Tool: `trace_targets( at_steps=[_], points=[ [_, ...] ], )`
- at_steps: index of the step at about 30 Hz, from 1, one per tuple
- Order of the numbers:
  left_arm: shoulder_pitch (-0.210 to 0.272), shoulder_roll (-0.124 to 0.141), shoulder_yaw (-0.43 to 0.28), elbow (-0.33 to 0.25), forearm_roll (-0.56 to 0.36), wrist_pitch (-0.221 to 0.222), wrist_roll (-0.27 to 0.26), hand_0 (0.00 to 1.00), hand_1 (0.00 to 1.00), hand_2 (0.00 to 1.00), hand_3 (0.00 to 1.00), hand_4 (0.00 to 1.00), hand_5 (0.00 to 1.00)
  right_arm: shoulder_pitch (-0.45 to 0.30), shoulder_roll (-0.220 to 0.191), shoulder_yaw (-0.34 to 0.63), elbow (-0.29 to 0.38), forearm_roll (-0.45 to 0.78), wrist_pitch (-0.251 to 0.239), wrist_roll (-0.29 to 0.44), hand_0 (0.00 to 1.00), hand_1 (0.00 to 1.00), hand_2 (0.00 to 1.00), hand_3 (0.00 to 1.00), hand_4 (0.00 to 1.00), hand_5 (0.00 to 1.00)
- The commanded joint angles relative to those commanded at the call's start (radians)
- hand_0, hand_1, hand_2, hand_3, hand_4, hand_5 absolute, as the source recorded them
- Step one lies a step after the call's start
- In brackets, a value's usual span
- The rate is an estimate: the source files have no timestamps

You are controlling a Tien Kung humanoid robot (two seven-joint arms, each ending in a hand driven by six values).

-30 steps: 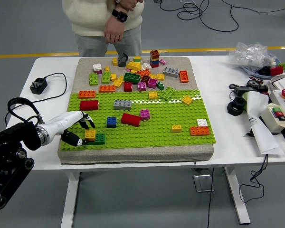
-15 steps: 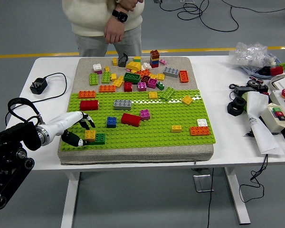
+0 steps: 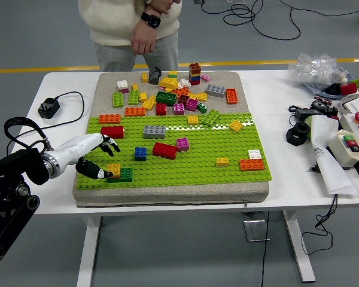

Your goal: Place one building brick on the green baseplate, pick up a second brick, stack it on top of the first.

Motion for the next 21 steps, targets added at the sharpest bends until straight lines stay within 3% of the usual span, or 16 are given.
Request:
trace_targets(
  at_steps=[3, 4, 9, 10, 15, 16, 21],
  points=[
    [0.008, 0.007, -0.010, -0.025, 0.004, -0.004, 0.002, 0.865, 0.733, 0.726, 0.696, 0.953, 0.168, -0.001, 0.000, 0.000, 0.000, 0.000, 0.000, 0.000, 0.767, 0.706, 0.737, 0.746, 0.998, 0.626],
    [0.015, 0.013, -0.015, -0.039, 0.005, -0.005, 0.004, 0.908, 0.762, 0.767, 0.688, 0.998, 0.249, -0.002, 0.000, 0.000, 0.000, 0.001, 0.000, 0.000, 0.767, 0.706, 0.736, 0.746, 0.998, 0.626],
    [0.036, 0.032, -0.022, -0.079, 0.020, -0.016, 0.007, 0.908, 0.762, 0.767, 0.688, 0.998, 0.249, -0.004, 0.002, -0.001, 0.000, 0.002, 0.001, -0.001, 0.767, 0.706, 0.736, 0.746, 0.998, 0.626],
    [0.042, 0.038, -0.021, -0.087, 0.016, -0.018, 0.005, 0.968, 0.835, 0.834, 0.641, 0.998, 0.399, -0.005, 0.002, -0.001, 0.000, 0.002, 0.000, 0.000, 0.767, 0.705, 0.737, 0.746, 0.998, 0.626],
    [0.055, 0.045, -0.018, -0.094, 0.016, -0.022, -0.002, 0.968, 0.835, 0.834, 0.641, 0.998, 0.399, -0.005, 0.002, -0.002, 0.000, 0.004, 0.001, 0.000, 0.767, 0.705, 0.737, 0.746, 0.998, 0.626],
    [0.057, 0.045, -0.017, -0.093, 0.020, -0.024, -0.003, 0.998, 0.982, 0.965, 0.597, 0.998, 0.434, -0.005, 0.002, -0.003, 0.000, 0.005, 0.001, -0.001, 0.766, 0.705, 0.737, 0.746, 0.998, 0.626],
    [0.060, 0.045, -0.008, -0.081, 0.032, -0.042, -0.011, 0.998, 0.982, 0.965, 0.597, 0.998, 0.434, -0.004, 0.003, -0.004, 0.000, 0.006, 0.001, 0.000, 0.766, 0.705, 0.737, 0.746, 0.998, 0.626]
  ],
)
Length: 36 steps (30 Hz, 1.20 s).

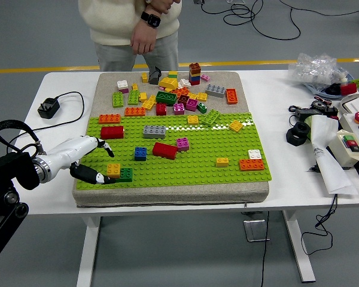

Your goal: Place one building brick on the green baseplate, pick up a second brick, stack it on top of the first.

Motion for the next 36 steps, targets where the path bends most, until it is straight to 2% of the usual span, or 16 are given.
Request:
trace_targets(
  at_steps=[7, 25, 36],
  points=[
    [0.001, -0.002, 0.002, 0.013, 0.013, -0.017, -0.004, 0.998, 0.998, 0.979, 0.583, 0.998, 0.454, 0.000, 0.000, 0.000, 0.000, 0.000, 0.000, 0.000, 0.764, 0.704, 0.737, 0.746, 0.998, 0.625],
    [0.004, -0.011, 0.011, 0.005, 0.008, -0.020, 0.000, 0.998, 0.998, 0.975, 0.574, 0.998, 0.445, 0.003, -0.002, 0.004, 0.000, -0.001, 0.000, -0.001, 0.765, 0.703, 0.738, 0.746, 0.998, 0.624],
    [-0.006, -0.021, 0.022, 0.043, 0.008, -0.014, 0.000, 0.998, 0.998, 0.974, 0.573, 0.998, 0.437, 0.005, -0.003, 0.005, 0.000, 0.001, 0.000, 0.000, 0.765, 0.704, 0.737, 0.745, 0.998, 0.624]
  ],
)
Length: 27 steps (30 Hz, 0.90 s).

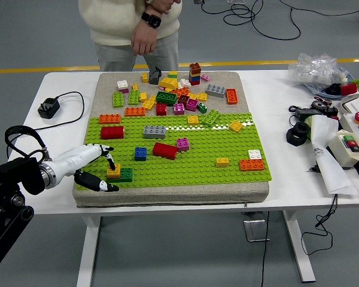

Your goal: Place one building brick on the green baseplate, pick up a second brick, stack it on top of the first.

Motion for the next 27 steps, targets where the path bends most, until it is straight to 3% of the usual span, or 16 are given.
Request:
trace_targets(
  at_steps=[27],
  points=[
    [-0.006, -0.009, 0.009, 0.047, 0.000, 0.012, -0.003, 0.998, 0.994, 0.966, 0.568, 0.998, 0.426, 0.000, 0.002, -0.001, 0.000, 0.000, 0.001, 0.000, 0.765, 0.703, 0.737, 0.746, 0.998, 0.624]
  ],
)
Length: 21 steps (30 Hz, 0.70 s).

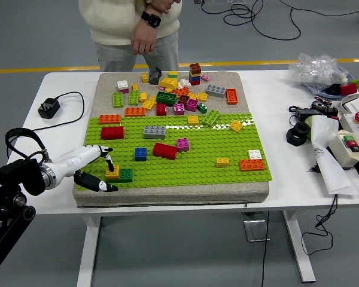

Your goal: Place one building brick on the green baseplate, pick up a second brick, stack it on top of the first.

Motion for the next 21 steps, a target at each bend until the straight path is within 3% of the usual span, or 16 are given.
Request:
trace_targets(
  at_steps=[9, 21],
  points=[
    [0.001, 0.001, 0.003, 0.003, -0.001, 0.003, 0.000, 0.998, 0.994, 0.963, 0.567, 0.998, 0.423, -0.002, 0.001, 0.000, 0.000, -0.001, 0.000, 0.000, 0.765, 0.703, 0.737, 0.746, 0.998, 0.625],
    [-0.004, 0.019, -0.057, -0.120, -0.047, 0.009, -0.005, 0.998, 0.957, 0.906, 0.567, 0.998, 0.416, -0.002, 0.002, 0.003, 0.000, -0.005, 0.001, -0.002, 0.765, 0.703, 0.738, 0.746, 0.998, 0.626]
  ],
)
